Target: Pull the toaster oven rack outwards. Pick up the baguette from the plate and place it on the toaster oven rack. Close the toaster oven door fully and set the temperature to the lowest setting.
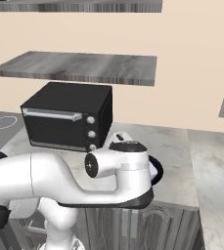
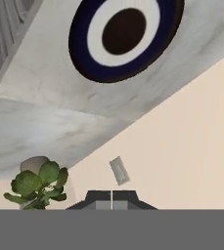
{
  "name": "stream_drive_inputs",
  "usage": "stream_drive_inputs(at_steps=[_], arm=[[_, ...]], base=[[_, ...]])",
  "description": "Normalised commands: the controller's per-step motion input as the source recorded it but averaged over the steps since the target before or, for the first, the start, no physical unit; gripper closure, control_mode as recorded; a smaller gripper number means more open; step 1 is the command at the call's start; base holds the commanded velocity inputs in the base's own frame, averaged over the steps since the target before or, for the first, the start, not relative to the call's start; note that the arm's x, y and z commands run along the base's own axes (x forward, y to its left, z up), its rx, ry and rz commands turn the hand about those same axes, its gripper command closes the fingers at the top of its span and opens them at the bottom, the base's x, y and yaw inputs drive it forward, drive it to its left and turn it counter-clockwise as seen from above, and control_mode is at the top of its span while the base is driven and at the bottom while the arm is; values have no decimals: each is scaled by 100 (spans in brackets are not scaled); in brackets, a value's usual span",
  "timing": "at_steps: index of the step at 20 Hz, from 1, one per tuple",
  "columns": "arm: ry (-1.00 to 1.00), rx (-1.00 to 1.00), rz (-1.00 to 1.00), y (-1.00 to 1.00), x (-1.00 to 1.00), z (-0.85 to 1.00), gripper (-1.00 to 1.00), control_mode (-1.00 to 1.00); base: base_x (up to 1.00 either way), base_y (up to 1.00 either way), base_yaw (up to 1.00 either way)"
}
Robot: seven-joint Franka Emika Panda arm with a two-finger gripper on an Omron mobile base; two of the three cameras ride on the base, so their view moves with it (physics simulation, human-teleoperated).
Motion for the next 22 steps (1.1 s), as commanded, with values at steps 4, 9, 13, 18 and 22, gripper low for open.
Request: stream_drive_inputs(at_steps=[4, 9, 13, 18, 22], arm=[[-10, 17, 0, 30, -46, 50, 100, -100], [-22, 15, 4, 57, -18, 15, 100, -100], [-28, 20, 12, 54, 0, 13, 100, -100], [-10, 17, 18, 37, 0, 14, 100, -100], [0, 9, 29, 23, 0, 5, 100, -100]], base=[[0, 0, 0], [0, 0, 0], [0, 0, 0], [0, 0, 0], [0, 0, 0]])
